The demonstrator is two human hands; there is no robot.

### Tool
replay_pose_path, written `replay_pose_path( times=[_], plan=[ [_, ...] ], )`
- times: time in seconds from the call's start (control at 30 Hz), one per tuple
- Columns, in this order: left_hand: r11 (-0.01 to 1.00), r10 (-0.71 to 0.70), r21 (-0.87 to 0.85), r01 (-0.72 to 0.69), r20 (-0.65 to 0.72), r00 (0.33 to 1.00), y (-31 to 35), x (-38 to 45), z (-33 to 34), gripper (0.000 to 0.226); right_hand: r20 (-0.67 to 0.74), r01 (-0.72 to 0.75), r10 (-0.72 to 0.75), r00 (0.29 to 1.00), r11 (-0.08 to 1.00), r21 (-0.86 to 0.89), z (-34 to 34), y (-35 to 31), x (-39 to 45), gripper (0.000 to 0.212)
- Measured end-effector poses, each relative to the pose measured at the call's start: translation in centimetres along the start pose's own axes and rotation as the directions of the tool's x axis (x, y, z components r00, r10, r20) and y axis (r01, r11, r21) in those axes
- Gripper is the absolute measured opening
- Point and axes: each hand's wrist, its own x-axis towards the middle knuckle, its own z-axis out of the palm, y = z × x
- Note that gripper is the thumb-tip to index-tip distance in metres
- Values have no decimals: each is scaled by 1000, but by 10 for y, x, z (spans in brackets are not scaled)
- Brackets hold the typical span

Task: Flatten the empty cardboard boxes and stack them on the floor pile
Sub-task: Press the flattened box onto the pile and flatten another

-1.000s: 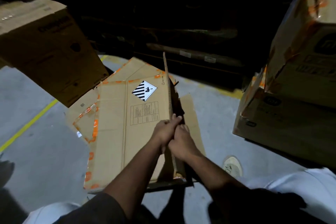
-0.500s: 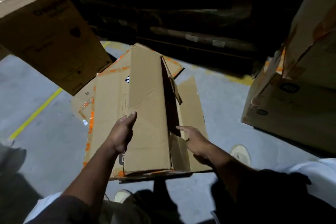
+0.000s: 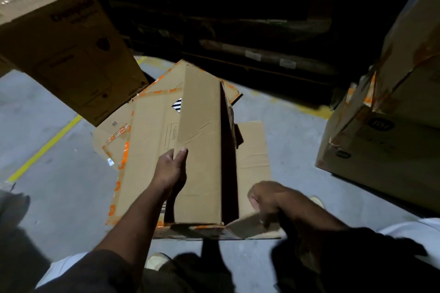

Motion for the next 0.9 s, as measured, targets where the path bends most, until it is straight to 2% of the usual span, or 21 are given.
replay_pose_path(
  times=[0.07, 0.1, 0.13, 0.17, 0.2, 0.27, 0.37, 0.43, 0.5, 0.53, 0.6, 0.67, 0.73, 0.83, 0.9],
  plan=[
    [997, 50, 55, -48, -33, 998, 7, 3, 12, 38, 64, 149, -171, 983, 955, 256, 26, 4, -7, 24],
    [998, 48, 50, -47, -34, 998, 7, 5, 17, 37, 202, 79, -148, 968, 947, 312, 37, 3, -5, 36],
    [999, 40, 32, -39, -20, 999, 7, 7, 22, 38, 397, -75, -66, 915, 941, 329, 44, -2, -8, 51],
    [1000, 18, 9, -18, -15, 1000, 3, 8, 27, 40, 565, -213, -34, 824, 906, 366, 56, -1, -2, 60],
    [1000, -6, -12, 6, -9, 1000, -3, 9, 31, 41, 656, -300, -55, 753, 858, 416, 68, -2, 4, 59],
    [999, -23, -40, 23, 2, 1000, -13, 8, 35, 46, 725, -378, -57, 686, 824, 422, 86, -11, 12, 30],
    [999, -20, -35, 20, 5, 1000, -21, 8, 37, 49, 708, -452, 11, 706, 776, 439, 103, -21, 27, 23],
    [1000, 16, 13, -15, -14, 1000, -16, 10, 39, 46, 660, -460, 63, 748, 766, 449, 99, -12, 39, 29],
    [998, 50, 33, -49, -26, 998, -10, 17, 42, 45, 497, -411, 132, 858, 758, 507, 80, 4, 49, 41],
    [998, 56, 22, -55, -20, 998, -9, 22, 43, 44, 385, -383, 167, 908, 704, 598, 68, 12, 55, 42],
    [998, 55, 11, -55, -1, 998, -12, 34, 44, 44, 187, -288, 245, 951, 488, 824, 42, 22, 68, 30],
    [998, 61, 18, -61, 11, 998, -20, 44, 44, 48, 15, -130, 378, 926, 279, 952, 17, 30, 92, 23],
    [997, 78, 20, -78, 15, 997, -28, 47, 44, 48, -108, 44, 494, 863, 139, 989, -12, 36, 113, 34],
    [996, 73, -44, -72, 16, 997, -39, 51, 50, 47, -221, 214, 575, 788, 80, 973, -55, 49, 143, 36],
    [994, 47, -96, -44, 27, 999, -44, 58, 52, 48, -267, 257, 581, 769, 102, 961, -78, 57, 166, 36]
  ],
)
